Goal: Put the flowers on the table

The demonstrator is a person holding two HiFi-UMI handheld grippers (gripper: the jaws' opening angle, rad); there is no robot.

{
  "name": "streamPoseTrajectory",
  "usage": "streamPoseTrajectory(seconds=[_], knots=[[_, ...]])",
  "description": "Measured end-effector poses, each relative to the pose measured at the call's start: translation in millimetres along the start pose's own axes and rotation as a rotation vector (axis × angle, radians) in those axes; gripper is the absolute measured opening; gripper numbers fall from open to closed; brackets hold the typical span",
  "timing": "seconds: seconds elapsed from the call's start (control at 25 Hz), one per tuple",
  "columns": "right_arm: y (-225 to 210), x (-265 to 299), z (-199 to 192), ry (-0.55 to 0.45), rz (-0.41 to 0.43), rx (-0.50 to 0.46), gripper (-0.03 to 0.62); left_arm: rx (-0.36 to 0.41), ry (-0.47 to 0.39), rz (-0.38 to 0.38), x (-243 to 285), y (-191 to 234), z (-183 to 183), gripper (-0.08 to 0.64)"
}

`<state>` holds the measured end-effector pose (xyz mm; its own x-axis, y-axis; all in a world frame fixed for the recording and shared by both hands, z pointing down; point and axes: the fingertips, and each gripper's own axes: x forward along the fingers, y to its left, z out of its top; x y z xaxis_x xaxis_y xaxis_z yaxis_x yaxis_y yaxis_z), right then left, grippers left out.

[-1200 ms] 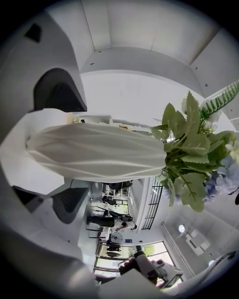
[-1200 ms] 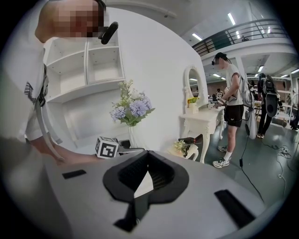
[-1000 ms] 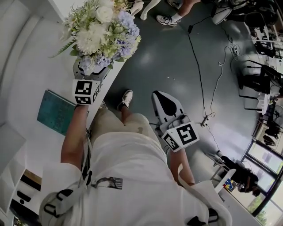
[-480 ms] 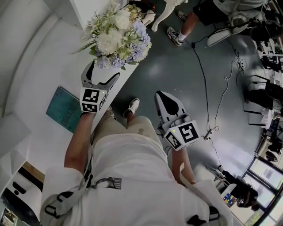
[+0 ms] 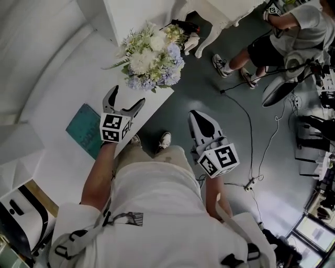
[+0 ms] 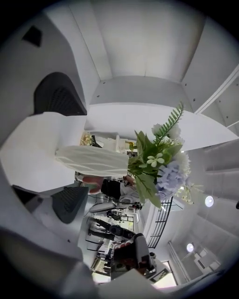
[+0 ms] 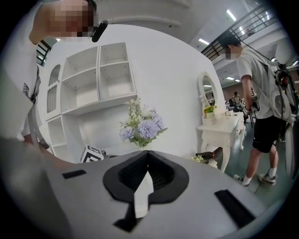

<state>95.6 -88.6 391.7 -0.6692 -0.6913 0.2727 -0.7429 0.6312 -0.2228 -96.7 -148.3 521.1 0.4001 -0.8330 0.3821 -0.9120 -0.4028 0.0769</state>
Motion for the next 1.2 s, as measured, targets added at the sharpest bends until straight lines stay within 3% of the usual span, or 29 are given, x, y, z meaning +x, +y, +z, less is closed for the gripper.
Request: streamPoseTrajectory(seconds=[0.28, 0.68, 0.88, 1.2], knots=[[-19.1, 6.2, 29.5, -0.065, 0.050, -0.015, 0.011, -0.004, -0.004, 0.098, -19.4, 4.3, 15.0, 0.438], [-37.5, 7.0, 46.7, -0.105, 0.106, -0.018, 0.011, -0.060, -0.003, 0.239, -43.4, 12.5, 26.1, 0.196], [-44.5, 15.7, 49.3, -0.095, 0.139, -0.032, 0.011, -0.056, -0.056, 0.309, -57.7, 22.8, 51.6, 0.096], [-49.8, 34.8, 66.7, -0.102, 0.172, -0.046, 0.011, -0.033, -0.132, 0.414, -94.4, 44.6, 96.9, 0.015]])
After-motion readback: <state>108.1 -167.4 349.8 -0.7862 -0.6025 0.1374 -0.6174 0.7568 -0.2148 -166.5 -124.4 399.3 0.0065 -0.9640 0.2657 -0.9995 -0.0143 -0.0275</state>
